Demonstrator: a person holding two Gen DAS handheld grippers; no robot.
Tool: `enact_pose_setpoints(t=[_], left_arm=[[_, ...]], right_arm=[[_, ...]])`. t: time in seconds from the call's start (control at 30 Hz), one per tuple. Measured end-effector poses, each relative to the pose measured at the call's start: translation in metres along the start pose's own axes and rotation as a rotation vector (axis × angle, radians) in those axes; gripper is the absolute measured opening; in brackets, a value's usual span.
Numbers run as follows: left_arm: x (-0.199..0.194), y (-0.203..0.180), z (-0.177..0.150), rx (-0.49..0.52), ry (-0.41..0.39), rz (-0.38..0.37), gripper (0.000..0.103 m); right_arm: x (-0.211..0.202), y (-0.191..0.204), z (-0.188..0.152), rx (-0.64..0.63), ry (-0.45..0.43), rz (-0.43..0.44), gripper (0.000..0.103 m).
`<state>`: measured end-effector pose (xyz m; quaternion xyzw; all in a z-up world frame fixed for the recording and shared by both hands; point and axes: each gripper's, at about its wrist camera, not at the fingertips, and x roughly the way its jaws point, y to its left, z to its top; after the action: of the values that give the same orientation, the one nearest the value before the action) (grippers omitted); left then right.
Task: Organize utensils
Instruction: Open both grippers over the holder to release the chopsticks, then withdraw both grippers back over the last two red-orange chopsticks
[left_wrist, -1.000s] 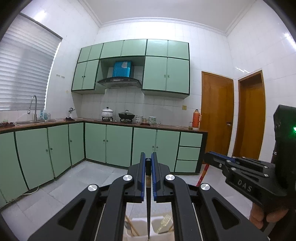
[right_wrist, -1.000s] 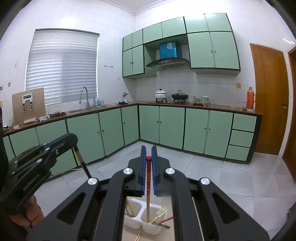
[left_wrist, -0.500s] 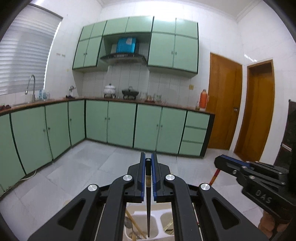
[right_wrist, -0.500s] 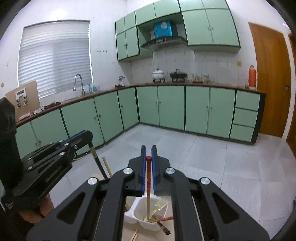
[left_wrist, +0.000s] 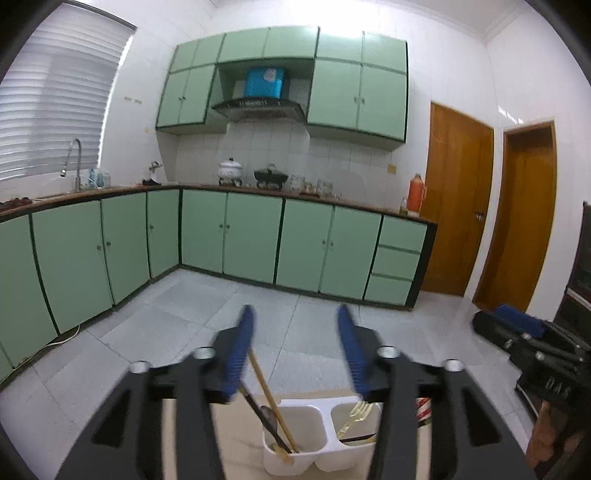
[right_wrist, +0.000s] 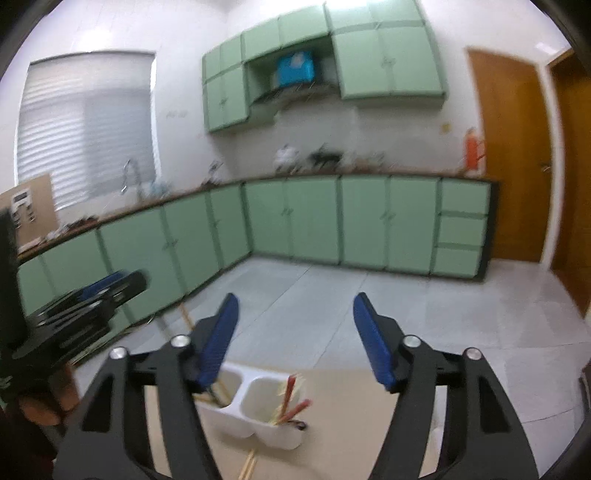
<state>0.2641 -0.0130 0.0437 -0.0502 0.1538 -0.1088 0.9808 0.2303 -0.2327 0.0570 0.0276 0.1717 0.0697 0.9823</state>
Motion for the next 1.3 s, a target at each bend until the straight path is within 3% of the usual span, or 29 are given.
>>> enact_pose_setpoints(t=[0.13,0.33,0.87,1.3], left_arm=[[-0.040,-0.001,-0.007,0.014,-0.036,0.016,0.067],[-0.086,0.000,-0.038,0.015,-0.006,0.022,0.077],[-0.130,-0.003,-0.157,0.065,0.192,0.050,0.083],[-0.145,0.004,-0.220,0.090,0.255,0.067,0.083]], right_arm=[[-0.041,-0.008,-0.007,0.006,-0.073,-0.054,0.085],[-0.087,-0.014,-0.042,0.027,-0.077,-0.067,0.090],[-0.124,0.007,-0.157,0.040,0.129,-0.059,0.095],[-0.129,0.028,-0.215,0.064,0.170,-0.065,0.095]])
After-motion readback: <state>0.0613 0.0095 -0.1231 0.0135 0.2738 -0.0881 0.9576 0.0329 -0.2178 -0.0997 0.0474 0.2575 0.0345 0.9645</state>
